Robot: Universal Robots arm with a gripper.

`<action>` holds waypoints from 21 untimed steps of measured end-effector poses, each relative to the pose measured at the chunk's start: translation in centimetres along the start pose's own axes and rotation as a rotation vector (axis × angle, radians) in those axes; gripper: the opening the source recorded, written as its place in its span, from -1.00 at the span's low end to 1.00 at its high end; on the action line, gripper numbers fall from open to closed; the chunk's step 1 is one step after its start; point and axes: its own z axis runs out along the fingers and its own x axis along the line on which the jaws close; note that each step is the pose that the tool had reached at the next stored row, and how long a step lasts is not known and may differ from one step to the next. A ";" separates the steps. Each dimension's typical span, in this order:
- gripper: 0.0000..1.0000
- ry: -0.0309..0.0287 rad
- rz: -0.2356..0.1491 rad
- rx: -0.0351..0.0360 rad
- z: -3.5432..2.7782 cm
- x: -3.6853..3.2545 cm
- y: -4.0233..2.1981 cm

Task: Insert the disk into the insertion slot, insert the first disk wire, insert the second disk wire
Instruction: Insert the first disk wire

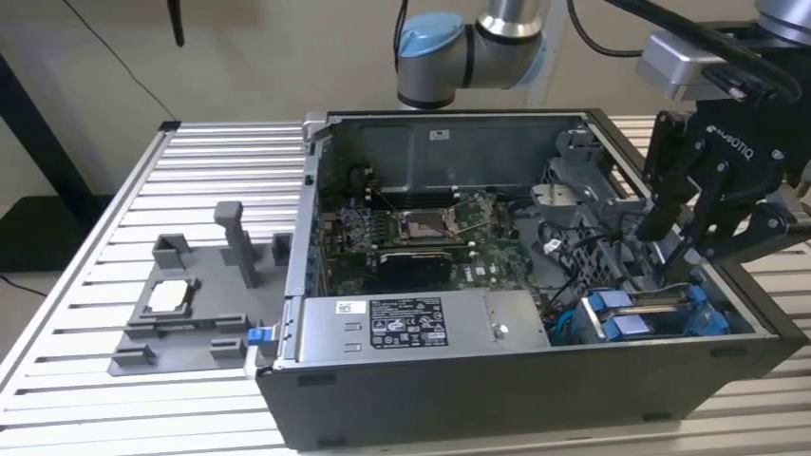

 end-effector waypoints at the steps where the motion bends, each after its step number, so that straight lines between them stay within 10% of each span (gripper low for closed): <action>1: -0.07 -0.0001 0.000 0.0000 -0.07 0.00 0.00; 6: -0.07 -0.0127 0.000 0.0152 -0.11 -0.05 0.00; 15: -0.07 -0.1154 -0.003 0.0324 -0.09 -0.24 -0.28; 21: -0.07 -0.1264 -0.009 0.0320 -0.15 -0.26 -1.98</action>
